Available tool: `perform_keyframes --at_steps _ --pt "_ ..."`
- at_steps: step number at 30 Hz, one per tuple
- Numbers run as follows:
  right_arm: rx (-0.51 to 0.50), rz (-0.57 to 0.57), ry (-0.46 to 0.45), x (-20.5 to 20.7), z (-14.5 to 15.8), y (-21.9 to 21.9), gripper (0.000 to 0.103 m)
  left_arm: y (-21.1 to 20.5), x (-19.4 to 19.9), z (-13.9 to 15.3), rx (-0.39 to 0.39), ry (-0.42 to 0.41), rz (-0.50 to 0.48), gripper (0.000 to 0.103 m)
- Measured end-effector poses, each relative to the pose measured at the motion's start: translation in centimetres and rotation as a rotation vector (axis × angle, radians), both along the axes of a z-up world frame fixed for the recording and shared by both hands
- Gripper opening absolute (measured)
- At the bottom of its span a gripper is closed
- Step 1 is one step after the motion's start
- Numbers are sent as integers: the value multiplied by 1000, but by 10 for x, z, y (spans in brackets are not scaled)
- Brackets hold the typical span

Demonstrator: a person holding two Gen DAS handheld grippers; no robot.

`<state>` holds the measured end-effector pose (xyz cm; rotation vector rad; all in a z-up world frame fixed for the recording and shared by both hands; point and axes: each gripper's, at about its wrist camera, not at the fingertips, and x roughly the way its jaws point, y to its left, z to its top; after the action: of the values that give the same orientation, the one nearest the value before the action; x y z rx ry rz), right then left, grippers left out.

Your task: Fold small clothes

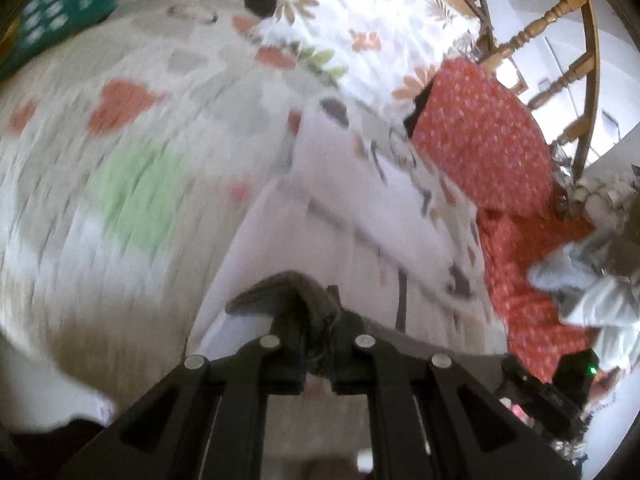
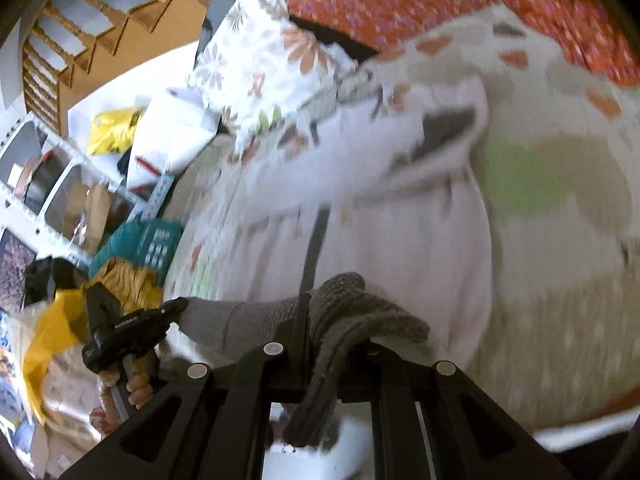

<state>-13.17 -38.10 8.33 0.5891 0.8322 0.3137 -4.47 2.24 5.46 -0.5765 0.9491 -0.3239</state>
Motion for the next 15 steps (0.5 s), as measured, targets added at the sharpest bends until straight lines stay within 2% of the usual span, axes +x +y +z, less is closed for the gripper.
perform_keyframes --at_steps 1,5,15 --pt "-3 -10 -5 13 4 -2 9 -2 11 3 7 -6 6 3" --pt "-34 -52 -3 61 12 -6 9 -12 66 13 15 -21 30 3" --pt "-21 -137 93 148 -11 -35 9 -47 157 19 34 -47 38 3"
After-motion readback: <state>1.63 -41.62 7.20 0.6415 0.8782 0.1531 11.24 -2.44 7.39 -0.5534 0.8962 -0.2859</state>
